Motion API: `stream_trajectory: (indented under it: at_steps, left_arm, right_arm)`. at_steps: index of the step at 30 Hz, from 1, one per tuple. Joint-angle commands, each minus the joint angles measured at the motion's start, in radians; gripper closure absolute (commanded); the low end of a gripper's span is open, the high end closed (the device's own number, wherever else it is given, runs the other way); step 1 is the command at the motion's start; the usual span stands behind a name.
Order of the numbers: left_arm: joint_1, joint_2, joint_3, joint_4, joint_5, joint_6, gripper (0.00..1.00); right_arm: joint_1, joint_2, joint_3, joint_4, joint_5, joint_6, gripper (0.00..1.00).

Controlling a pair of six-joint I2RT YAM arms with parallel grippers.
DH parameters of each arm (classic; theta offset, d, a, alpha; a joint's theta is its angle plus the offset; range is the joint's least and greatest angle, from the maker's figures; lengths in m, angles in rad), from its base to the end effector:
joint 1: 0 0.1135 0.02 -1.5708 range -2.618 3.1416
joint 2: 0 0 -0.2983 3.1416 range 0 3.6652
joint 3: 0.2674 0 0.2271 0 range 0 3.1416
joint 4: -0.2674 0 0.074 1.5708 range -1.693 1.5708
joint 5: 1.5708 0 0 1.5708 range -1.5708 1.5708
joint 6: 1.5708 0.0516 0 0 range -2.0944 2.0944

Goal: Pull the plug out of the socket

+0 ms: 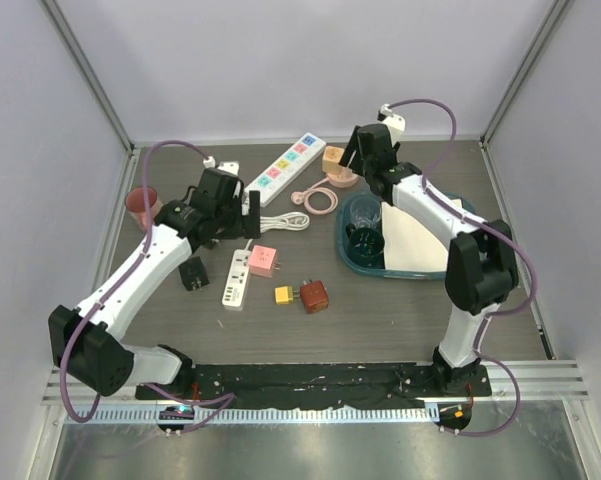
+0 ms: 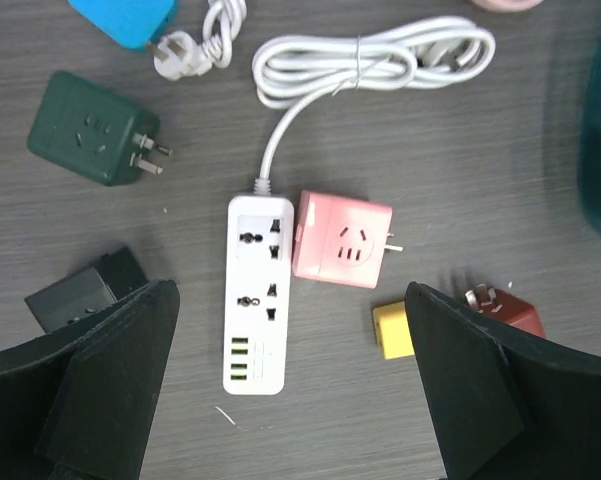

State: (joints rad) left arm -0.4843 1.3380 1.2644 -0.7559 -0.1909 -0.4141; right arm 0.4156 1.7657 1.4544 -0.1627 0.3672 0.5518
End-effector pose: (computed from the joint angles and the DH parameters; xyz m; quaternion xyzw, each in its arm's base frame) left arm 0.2331 -0.1116 0.3555 -0.0019 0.9285 -0.0766 0.3634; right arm 0.3856 0.1499 0.3404 0.1521 0.8306 0.1004 0.5262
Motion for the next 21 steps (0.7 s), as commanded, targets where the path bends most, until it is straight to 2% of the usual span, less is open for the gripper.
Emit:
stream_trajectory:
  at_steps: [1,3,10,14,21]
  left_arm:
    - [-0.005,-0.037,-0.046,0.054,0.074,0.012,0.0]
    - [-0.002,-0.039,-0.046,0.058,0.126,0.011,0.0]
    - [-0.004,-0.066,-0.04,0.043,0.12,0.021,0.0]
    - [-0.004,-0.083,-0.051,0.055,0.162,0.011,0.0]
    - [-0.004,-0.088,-0.053,0.056,0.177,0.009,0.0]
  right_arm:
    - [-0.018,0.104,0.142,-0.049,0.067,0.005,0.3]
    - [-0.026,0.159,0.181,-0.049,0.087,0.01,0.31]
    - [-0.049,0.307,0.303,-0.064,0.006,-0.01,0.34]
    - [-0.05,0.396,0.426,-0.129,0.033,-0.029,0.34]
    - [-0.055,0.413,0.419,-0.097,0.115,-0.038,0.38]
